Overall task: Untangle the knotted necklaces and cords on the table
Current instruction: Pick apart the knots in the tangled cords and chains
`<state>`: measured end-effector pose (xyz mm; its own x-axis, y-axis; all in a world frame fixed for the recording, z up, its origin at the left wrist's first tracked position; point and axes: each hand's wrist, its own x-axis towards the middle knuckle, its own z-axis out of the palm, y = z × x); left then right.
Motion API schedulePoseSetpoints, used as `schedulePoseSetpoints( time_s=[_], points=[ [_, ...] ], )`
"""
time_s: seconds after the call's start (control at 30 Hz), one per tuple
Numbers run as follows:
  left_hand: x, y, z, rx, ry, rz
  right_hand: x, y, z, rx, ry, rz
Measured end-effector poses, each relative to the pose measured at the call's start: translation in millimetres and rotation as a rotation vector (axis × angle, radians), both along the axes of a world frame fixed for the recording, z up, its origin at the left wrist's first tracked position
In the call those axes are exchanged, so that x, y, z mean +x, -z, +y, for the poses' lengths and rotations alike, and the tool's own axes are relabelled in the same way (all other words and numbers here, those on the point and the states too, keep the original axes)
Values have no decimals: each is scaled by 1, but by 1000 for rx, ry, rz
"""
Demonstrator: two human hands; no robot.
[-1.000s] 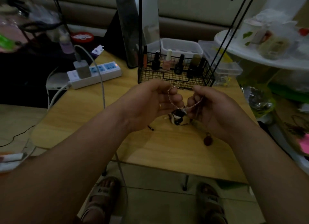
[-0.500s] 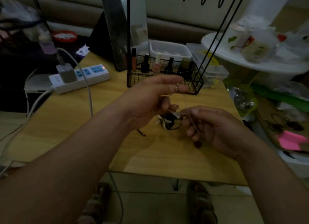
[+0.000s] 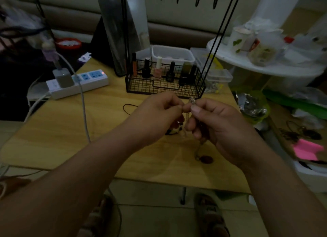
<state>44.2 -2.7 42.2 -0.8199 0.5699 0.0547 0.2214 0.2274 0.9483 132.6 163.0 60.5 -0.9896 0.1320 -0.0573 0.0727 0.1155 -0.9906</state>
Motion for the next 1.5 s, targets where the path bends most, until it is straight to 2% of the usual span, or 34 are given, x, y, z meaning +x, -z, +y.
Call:
schedulePoseSetpoints(
  time_s=[0.2, 0.33, 0.57, 0.63, 0.83, 1.23, 1.5],
  points=[
    [-3, -4, -9, -63, 50, 224, 3, -1, 5, 201, 39, 17],
    [-3, -5, -7, -42, 209, 165, 2, 1, 7, 281, 6, 2],
    [-6, -7, -6, -126, 199, 165, -1, 1, 6, 297, 35, -15],
    [-8, -9, -9, -93, 179, 146, -2, 2, 6, 293, 65, 6],
    [-16, -16, -15, 92, 196, -88, -5, 4, 2, 288, 103, 107],
    [-20, -9, -16, -93, 161, 36, -10, 13, -2, 325, 117, 79],
    [-18, -5, -20, -123, 156, 148, -9, 14, -7, 395, 107, 65]
  ],
)
